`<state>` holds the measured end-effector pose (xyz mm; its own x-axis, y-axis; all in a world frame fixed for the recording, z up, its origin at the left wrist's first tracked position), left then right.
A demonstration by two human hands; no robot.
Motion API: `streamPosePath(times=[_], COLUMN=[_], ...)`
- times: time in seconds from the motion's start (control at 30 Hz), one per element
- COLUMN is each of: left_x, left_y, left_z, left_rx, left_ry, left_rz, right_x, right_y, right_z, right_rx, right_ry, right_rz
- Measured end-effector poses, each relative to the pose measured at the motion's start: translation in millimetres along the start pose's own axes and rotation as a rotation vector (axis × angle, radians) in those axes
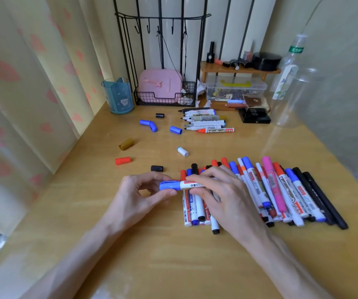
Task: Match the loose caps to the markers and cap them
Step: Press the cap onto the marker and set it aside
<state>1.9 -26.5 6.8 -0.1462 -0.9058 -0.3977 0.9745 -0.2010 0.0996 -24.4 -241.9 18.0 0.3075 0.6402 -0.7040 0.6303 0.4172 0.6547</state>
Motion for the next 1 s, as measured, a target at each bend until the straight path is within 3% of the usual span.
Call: streamPosePath(times=[0.33,0.57,0.87,1.0], left_x=[0,6,38,47], left_y=[-2,8,23,23], left_z=[9,3,9,14], left_rx=[0.081,0.073,0.113,0.168], left_ry=[0.028,-0.043,0.058,0.131], left_rz=[0.045,0.033,-0.056,-0.062], right_x=[1,0,-36,-47], right_y=[0,0,-4,-12], right_z=[-7,-14,24,48], right_rx=[-0.032,0.048,0.407,0.551], right_ry=[-0.09,-0.065,-0.245,-0.353], right_rz=[0.085,0.073,0.123,0.016])
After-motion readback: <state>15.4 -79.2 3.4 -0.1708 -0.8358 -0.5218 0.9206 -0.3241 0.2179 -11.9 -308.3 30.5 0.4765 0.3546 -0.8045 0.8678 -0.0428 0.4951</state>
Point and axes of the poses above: each hand's wrist, its own y-axis towards the middle knuckle, its own x-axis out of the palm, z = x × y, the point moved 4 cm from there along y, towards the middle knuckle, and after that the axes turned 13 degrees about -x, right-handed, at the moved point
